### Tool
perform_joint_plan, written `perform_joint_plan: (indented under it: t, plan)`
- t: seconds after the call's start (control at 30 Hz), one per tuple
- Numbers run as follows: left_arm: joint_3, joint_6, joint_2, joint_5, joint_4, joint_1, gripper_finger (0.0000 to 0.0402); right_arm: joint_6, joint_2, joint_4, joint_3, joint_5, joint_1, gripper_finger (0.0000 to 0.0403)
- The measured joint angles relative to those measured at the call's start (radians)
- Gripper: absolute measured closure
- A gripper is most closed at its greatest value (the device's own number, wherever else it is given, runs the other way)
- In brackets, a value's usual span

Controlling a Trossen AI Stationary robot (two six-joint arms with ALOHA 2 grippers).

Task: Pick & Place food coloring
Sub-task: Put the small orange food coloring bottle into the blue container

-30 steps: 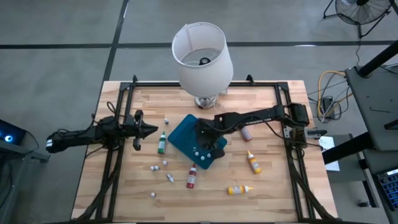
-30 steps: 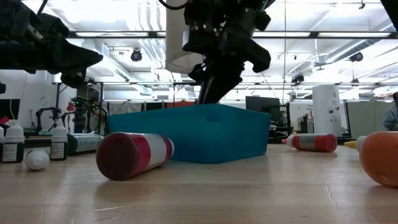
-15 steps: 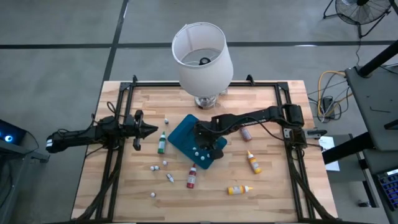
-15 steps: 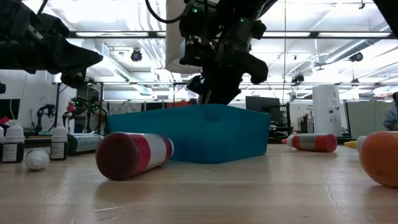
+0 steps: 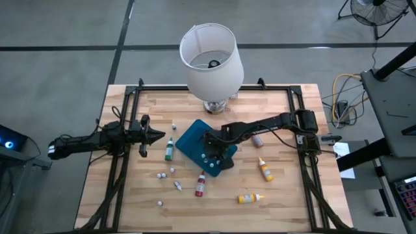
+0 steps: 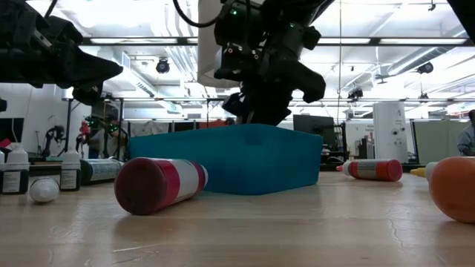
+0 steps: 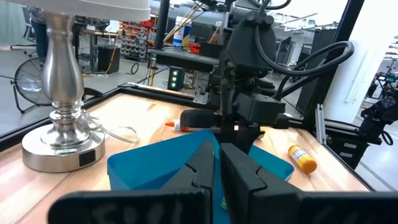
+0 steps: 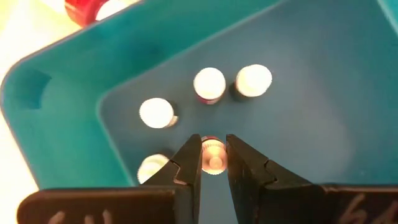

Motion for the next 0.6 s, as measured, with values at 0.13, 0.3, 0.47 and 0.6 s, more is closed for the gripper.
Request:
perform_joint_plan:
  t: [0.13,0.3,0.47,0.6]
  plan:
    - [0.0,0.0,0.0,0.0,0.0,0.0,0.0402,-0.007,0.0,0.01,-0.005,-0.005,0.005,0.0355]
    - [0.0,0.0,0.0,0.0,0.0,0.0,0.0402,-0.008,0.0,0.02,-0.022,-0.005,0.005,0.0355]
    - [0.0,0.0,0.0,0.0,0.0,0.0,0.0402,-0.009,0.0,0.045,-0.046,-0.006,0.005,0.0355]
    - [0.0,0.0,0.0,0.0,0.0,0.0,0.0402,-0.009,-0.001,0.059,-0.053,-0.007,0.005,0.0355]
